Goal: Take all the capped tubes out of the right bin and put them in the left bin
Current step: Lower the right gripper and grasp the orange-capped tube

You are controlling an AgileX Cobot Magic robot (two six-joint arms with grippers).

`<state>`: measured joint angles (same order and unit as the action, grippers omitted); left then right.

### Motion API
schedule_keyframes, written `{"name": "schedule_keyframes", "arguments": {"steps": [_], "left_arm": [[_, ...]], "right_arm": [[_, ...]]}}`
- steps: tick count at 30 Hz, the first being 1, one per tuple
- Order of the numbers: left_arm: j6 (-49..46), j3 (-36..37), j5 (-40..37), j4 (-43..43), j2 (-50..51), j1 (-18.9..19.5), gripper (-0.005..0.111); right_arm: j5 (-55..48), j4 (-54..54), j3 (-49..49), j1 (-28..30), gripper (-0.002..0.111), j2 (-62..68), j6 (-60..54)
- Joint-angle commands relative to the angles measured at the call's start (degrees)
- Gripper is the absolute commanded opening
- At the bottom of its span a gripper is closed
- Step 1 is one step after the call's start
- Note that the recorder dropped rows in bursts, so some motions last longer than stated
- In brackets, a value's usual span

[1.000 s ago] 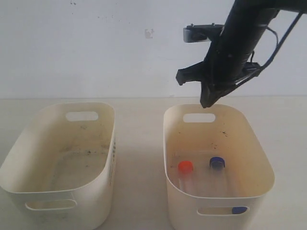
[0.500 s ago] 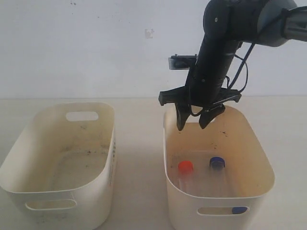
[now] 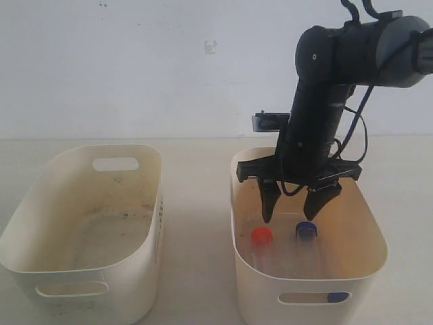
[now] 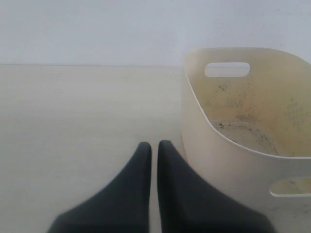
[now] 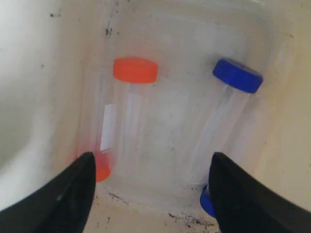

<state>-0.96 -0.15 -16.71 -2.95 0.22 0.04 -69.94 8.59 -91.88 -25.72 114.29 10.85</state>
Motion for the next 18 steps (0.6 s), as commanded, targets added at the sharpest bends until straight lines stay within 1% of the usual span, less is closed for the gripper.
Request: {"name": "schedule_keyframes", "arguments": {"steps": [1,11,18], "left_arm": [[-0.1,0.2,0.2,-0.2,-0.2,0.3,0.004],[-0.1,0.2,0.2,-0.2,-0.2,0.3,0.004],[-0.1,0.2,0.2,-0.2,-0.2,0.3,0.004]], "right_arm": [[0.0,-0.4,1.2,-0.2,0.063,-0.9,1.0],[0.0,2.3,1.2,-0.3,0.063,4.3,-1.4],[0.0,2.3,0.9,-2.1,0.063,7.1,-2.8]]}}
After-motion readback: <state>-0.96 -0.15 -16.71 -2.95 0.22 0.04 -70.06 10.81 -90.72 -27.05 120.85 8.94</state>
